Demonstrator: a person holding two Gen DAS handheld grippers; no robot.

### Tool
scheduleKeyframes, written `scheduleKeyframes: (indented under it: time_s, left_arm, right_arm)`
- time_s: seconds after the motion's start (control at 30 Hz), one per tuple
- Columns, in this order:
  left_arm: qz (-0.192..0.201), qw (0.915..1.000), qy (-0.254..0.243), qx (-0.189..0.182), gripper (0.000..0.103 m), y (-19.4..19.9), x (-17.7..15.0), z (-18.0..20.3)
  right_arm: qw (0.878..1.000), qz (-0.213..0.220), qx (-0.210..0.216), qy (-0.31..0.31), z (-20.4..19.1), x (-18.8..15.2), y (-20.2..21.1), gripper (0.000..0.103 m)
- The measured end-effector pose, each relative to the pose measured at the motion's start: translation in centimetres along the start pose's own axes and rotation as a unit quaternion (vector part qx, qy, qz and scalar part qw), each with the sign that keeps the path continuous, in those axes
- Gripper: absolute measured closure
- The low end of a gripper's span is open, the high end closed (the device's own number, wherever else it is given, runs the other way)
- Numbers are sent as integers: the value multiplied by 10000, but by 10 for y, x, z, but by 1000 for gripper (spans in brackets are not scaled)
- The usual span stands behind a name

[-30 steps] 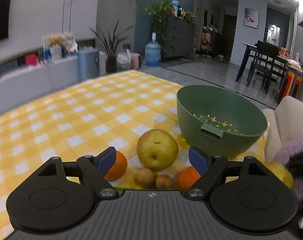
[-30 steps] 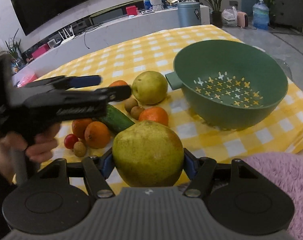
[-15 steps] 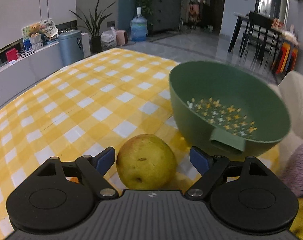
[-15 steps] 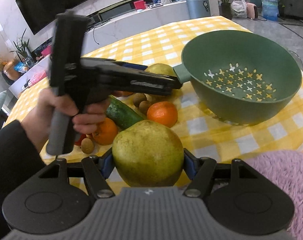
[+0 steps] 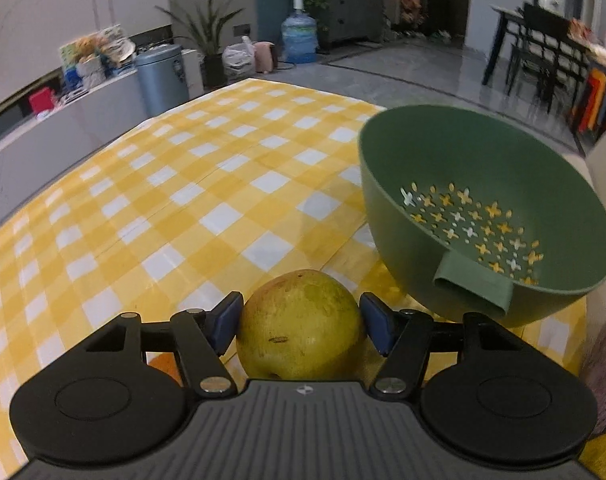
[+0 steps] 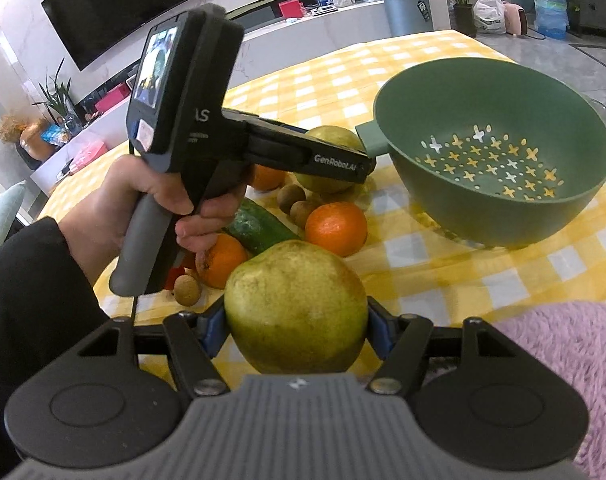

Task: Organize fruits
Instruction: 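Carry the smaller pear in the left gripper over the green colander and release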

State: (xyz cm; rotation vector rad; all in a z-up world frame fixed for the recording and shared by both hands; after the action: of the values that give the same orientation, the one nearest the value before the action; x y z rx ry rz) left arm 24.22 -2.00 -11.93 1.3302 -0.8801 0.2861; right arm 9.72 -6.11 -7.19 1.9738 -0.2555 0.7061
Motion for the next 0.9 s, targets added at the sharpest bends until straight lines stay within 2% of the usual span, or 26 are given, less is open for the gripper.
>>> scheduleKeyframes:
  time_s: [0.1,0.27,0.47,0.6,0.7,0.83,0.9]
  left_arm:
    - [211,9991,367,40,30,6,-1,-6]
    - [501,9943,940,-94,30,26,1,-11]
    - [944,9842,1491,-136,30,58,12,-17]
    - [1150,9794,1655,-145,30,80,20,-19]
    - [1214,9764,1776,-186,30,95,30,-16]
    - [1268,9751,1794,-291,30,107,42,-5]
    - [1237,9751,1807,-353,30,109,48,3]
  right_arm:
    - [10000,5,39,1,0,0,0,38]
    - [9998,55,175,-3,-3,1,1,38]
    - [9992,186,349,38,-9,5,4,38]
    - [9970,268,713,-158,-9,7,9,38]
    - [9947,443,903,-226,-11,12,15,38]
    - [9880,704,1231,-612,-3,25,30,38]
    - [9850,941,1244,-738,8,34,41,38]
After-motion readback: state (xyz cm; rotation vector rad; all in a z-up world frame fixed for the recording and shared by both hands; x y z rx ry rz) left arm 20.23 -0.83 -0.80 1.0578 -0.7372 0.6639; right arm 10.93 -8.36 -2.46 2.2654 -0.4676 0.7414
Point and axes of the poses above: each gripper's, at about its wrist camera, not at the fingertips, and y roughly against the way its jaws point, z to its right, x to its top, the point moved 10 cm from there along -y, roughly the way its jaws point
